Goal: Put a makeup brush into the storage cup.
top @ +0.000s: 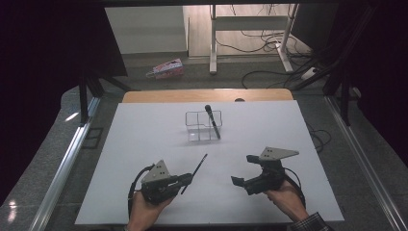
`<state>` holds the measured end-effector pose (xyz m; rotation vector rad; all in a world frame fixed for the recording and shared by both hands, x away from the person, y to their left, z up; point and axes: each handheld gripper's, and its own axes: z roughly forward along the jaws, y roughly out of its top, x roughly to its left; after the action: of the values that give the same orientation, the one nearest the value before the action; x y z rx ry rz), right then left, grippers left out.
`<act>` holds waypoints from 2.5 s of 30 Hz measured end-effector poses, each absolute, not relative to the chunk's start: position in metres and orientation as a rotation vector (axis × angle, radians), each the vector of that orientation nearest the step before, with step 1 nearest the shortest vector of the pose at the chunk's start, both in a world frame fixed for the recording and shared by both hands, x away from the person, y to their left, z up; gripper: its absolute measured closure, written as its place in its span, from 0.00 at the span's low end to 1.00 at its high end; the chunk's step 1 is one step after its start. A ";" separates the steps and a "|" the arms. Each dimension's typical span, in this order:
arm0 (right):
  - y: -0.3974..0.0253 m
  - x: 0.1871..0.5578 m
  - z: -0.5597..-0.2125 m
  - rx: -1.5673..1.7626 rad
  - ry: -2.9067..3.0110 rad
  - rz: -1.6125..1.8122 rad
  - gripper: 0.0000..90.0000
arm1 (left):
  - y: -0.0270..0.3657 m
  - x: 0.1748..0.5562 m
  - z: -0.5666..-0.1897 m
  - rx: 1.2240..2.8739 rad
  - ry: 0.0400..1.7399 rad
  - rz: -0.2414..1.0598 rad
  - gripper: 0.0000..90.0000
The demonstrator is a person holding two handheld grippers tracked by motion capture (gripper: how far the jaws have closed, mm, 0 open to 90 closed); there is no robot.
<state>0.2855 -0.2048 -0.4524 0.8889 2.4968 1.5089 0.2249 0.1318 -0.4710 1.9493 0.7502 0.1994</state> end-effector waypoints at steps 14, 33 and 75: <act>-0.172 0.289 -0.450 0.855 2.561 1.549 0.00 | 0.124 0.229 -0.474 1.951 0.730 0.173 0.95; -0.150 0.296 -0.448 0.930 2.613 1.611 0.00 | 0.112 0.231 -0.475 1.961 0.704 0.158 0.95; -0.140 0.298 -0.438 0.913 2.659 1.732 0.94 | 0.106 0.233 -0.479 2.022 0.732 0.201 0.69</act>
<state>0.2981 -0.1402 -0.4376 0.9135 2.6587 1.7320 0.2327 0.1064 -0.4790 2.0225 0.7323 0.2010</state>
